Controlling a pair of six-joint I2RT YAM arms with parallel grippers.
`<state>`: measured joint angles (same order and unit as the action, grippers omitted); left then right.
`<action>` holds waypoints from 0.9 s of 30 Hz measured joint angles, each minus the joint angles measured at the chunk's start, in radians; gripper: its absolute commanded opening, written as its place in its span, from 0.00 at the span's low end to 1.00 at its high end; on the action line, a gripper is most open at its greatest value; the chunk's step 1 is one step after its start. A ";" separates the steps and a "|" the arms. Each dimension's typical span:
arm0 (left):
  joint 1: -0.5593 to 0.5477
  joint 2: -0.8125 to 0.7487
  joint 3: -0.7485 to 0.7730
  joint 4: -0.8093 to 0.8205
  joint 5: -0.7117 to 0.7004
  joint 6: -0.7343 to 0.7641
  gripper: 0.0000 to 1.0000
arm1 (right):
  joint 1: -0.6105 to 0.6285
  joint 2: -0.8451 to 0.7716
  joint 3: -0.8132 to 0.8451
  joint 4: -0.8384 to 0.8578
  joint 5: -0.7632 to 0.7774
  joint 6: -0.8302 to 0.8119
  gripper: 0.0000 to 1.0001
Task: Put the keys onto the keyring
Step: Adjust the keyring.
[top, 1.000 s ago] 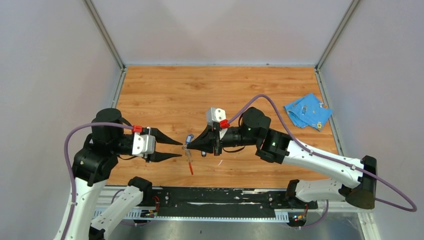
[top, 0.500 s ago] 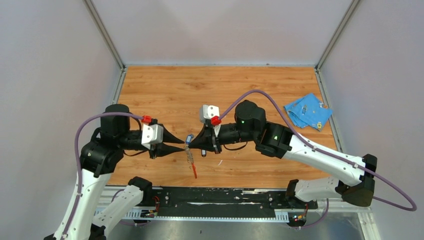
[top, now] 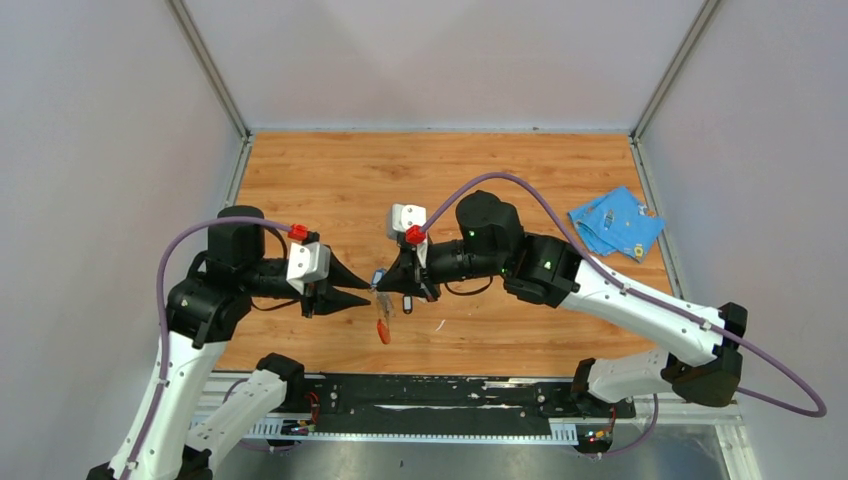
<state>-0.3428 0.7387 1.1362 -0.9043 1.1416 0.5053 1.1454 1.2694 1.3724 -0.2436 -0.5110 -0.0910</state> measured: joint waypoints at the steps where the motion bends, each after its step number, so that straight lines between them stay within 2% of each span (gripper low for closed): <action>1: 0.000 0.000 -0.002 0.001 0.000 0.000 0.33 | 0.000 0.005 0.010 -0.013 0.004 -0.003 0.00; 6: 0.000 0.003 -0.004 0.001 -0.013 0.006 0.26 | 0.000 0.021 0.043 -0.059 0.014 -0.011 0.00; 17: 0.000 0.062 -0.004 0.001 -0.027 -0.012 0.23 | 0.022 0.076 0.129 -0.170 0.071 -0.034 0.00; 23: 0.000 0.035 -0.005 0.002 -0.027 -0.012 0.11 | 0.032 0.083 0.151 -0.204 0.087 -0.037 0.00; 27: 0.000 0.032 -0.006 0.002 -0.027 -0.012 0.10 | 0.038 0.101 0.178 -0.227 0.093 -0.038 0.00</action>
<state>-0.3428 0.7704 1.1301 -0.9028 1.1141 0.4934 1.1831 1.3701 1.5505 -0.4706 -0.4179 -0.1287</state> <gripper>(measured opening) 0.104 0.009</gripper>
